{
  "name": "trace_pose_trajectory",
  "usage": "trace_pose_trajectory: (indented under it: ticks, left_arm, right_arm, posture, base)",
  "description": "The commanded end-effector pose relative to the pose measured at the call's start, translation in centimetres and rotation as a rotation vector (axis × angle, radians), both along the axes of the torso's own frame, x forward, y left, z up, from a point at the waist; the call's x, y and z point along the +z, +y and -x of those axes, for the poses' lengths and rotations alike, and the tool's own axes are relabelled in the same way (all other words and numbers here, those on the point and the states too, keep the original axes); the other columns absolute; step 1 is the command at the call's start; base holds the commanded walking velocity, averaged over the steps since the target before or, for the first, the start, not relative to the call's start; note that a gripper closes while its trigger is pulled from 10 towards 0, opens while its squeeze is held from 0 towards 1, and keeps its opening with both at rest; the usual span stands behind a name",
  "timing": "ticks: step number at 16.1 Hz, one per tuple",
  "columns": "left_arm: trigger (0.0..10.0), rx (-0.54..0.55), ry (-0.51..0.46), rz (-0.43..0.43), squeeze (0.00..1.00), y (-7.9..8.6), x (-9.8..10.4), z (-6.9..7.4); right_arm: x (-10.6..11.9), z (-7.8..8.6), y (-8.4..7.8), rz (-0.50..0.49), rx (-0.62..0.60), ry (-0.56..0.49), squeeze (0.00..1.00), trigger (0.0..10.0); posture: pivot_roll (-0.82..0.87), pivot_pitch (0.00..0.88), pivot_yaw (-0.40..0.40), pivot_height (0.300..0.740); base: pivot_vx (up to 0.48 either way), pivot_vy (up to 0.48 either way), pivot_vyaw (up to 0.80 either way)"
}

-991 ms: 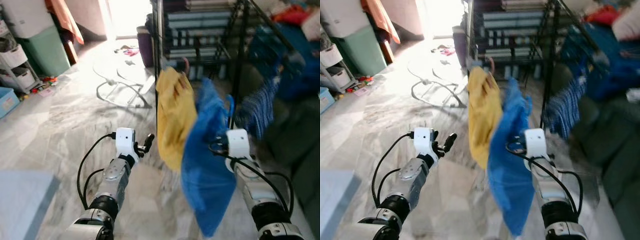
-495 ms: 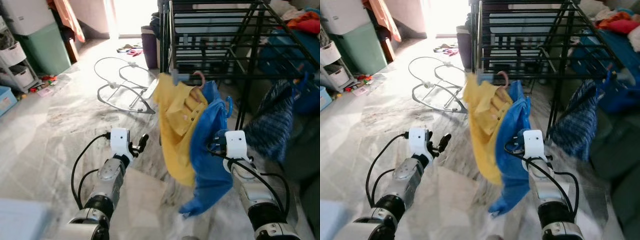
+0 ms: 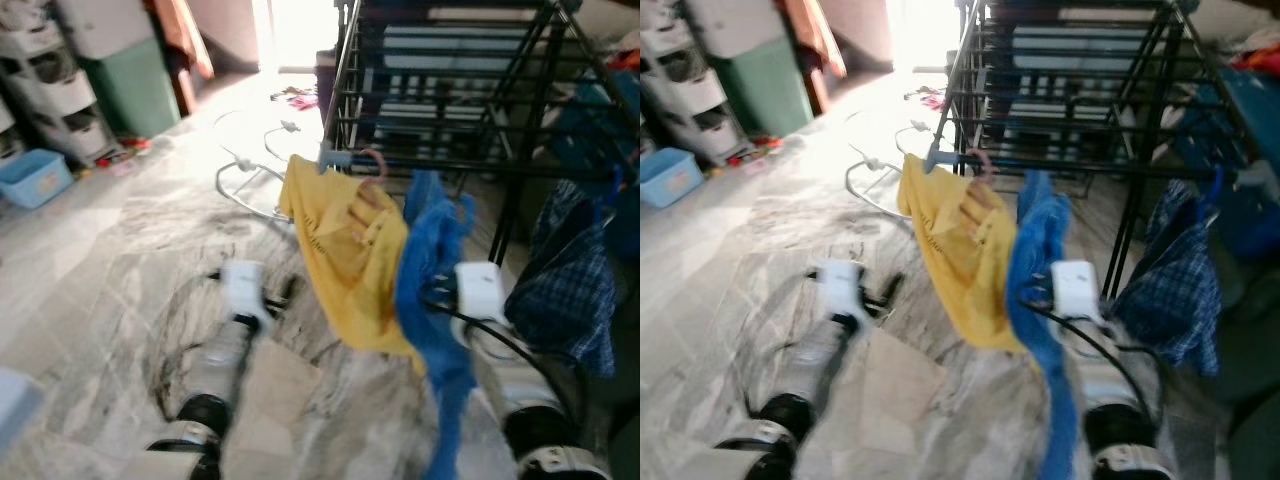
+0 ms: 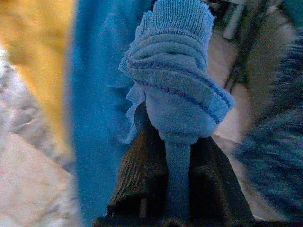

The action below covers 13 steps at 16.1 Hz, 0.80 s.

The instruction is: Hang hanger

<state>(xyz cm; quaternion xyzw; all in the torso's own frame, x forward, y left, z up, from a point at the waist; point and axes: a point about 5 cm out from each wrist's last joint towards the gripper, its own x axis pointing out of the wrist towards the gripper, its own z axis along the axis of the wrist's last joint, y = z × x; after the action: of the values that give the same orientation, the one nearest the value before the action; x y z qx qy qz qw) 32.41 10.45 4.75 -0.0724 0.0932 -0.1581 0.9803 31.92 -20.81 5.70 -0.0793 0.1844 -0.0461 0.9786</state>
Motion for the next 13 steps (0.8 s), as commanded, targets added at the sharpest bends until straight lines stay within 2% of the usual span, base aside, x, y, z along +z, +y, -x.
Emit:
trace_pose_trajectory:
  ticks: [1, 2, 3, 8, 10, 13]
  left_arm:
    - [10.0, 0.017, 0.001, -0.024, 0.0, 0.9, 0.1, -0.2]
    - [10.0, 0.015, 0.003, -0.026, 0.0, 0.9, 0.1, -0.2]
    - [10.0, 0.024, 0.013, 0.025, 0.0, 0.9, 0.1, -0.2]
    - [10.0, 0.006, 0.004, -0.009, 0.0, 0.7, 0.0, -0.1]
    - [10.0, 0.001, -0.01, 0.022, 0.0, 0.8, 0.2, -0.1]
    - [10.0, 0.004, -0.016, 0.02, 0.0, 1.0, 0.3, -0.1]
  right_arm:
    - [0.9, -0.4, -0.2, -0.016, -0.007, -0.042, 0.0, 10.0]
    - [0.9, -0.4, -0.3, -0.017, -0.008, -0.042, 0.0, 10.0]
    - [0.9, -0.3, -0.5, -0.013, -0.005, -0.036, 0.0, 10.0]
    - [1.3, -0.8, -0.4, -0.027, 0.074, -0.023, 0.0, 10.0]
    - [1.7, -1.2, 0.0, -0.029, 0.105, -0.031, 0.0, 10.0]
    - [1.8, -1.4, 0.4, -0.033, 0.13, -0.034, 0.0, 10.0]
  posture:
    - [-0.32, 0.0, 0.035, 0.74]
    - [-0.32, 0.0, 0.036, 0.74]
    - [-0.32, 0.0, 0.037, 0.74]
    - [-0.32, 0.0, 0.041, 0.74]
    - [-0.32, 0.0, 0.039, 0.74]
    - [-0.31, 0.0, 0.039, 0.74]
  base:
    - [0.0, -0.375, 0.0]
    - [0.0, -0.375, 0.0]
    - [0.0, 0.0, 0.0]
    - [0.0, 0.0, 0.0]
    - [0.0, 0.0, 0.0]
    - [0.285, 0.0, 0.0]
